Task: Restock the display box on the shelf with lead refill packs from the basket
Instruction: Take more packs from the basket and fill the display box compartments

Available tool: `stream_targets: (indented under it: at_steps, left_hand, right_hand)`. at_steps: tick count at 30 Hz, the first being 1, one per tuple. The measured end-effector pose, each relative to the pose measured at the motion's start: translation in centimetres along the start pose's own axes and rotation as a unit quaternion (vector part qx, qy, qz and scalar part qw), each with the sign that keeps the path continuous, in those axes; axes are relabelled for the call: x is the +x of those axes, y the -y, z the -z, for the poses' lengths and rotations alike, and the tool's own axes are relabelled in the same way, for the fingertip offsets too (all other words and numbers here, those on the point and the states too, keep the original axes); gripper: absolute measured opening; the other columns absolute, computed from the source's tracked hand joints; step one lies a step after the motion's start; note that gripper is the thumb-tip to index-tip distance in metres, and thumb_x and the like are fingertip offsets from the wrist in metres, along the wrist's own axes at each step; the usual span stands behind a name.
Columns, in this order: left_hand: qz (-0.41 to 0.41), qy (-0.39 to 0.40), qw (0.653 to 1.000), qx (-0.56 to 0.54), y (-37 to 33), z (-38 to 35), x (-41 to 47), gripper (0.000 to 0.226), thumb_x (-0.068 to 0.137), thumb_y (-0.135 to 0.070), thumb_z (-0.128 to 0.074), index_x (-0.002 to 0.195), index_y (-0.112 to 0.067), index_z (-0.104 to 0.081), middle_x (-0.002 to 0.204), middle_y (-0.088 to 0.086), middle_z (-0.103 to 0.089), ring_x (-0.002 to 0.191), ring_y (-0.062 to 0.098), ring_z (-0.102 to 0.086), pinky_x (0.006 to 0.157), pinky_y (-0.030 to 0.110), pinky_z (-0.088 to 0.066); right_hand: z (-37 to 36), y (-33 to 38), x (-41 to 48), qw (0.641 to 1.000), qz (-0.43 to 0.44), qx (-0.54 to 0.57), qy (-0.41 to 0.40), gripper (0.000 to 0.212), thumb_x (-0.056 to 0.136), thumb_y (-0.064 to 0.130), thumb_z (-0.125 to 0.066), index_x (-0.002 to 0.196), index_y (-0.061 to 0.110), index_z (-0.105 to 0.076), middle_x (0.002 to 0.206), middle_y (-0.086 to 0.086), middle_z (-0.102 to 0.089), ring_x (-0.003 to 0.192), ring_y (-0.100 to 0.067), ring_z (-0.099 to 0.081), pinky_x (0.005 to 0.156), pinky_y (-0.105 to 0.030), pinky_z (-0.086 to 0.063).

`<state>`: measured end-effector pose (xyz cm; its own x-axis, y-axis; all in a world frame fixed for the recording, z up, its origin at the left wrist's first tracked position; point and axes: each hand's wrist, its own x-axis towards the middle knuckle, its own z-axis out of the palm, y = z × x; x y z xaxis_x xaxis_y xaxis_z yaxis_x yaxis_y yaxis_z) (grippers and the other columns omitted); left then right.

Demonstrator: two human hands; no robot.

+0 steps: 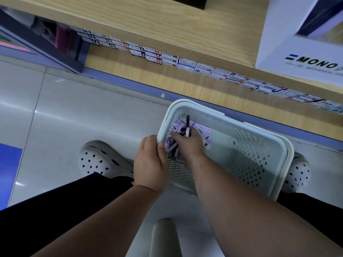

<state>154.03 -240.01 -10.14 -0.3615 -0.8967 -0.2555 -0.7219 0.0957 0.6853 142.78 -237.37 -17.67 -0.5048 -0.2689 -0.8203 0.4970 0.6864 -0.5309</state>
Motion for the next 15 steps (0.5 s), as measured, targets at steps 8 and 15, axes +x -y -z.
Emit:
stream_targets:
  at_steps: [8, 15]
  left_hand:
    - [0.004, 0.006, 1.0, 0.006, -0.11, 0.16, -0.14, 0.033, 0.097, -0.034, -0.031, 0.094, -0.011, -0.054, 0.09, 0.002, -0.053, 0.081, 0.02, -0.046, 0.066, 0.032, -0.031]
    - [0.01, 0.011, 1.0, 0.014, -0.22, 0.19, -0.05, 0.036, 0.097, -0.036, -0.03, 0.095, -0.01, -0.054, 0.091, 0.005, -0.054, 0.082, 0.022, -0.046, 0.066, 0.038, -0.034]
  right_hand:
    - [0.11, 0.35, -0.15, 1.0, -0.011, 0.018, 0.012, 0.027, 0.068, 0.022, -0.075, 0.094, 0.017, -0.069, 0.087, -0.007, -0.075, 0.081, -0.026, -0.073, 0.07, -0.041, -0.059]
    - [0.66, 0.53, -0.61, 0.996, -0.024, 0.049, 0.067, 0.017, 0.075, 0.01, -0.075, 0.087, 0.02, -0.068, 0.079, -0.006, -0.075, 0.072, -0.026, -0.073, 0.064, -0.043, -0.059]
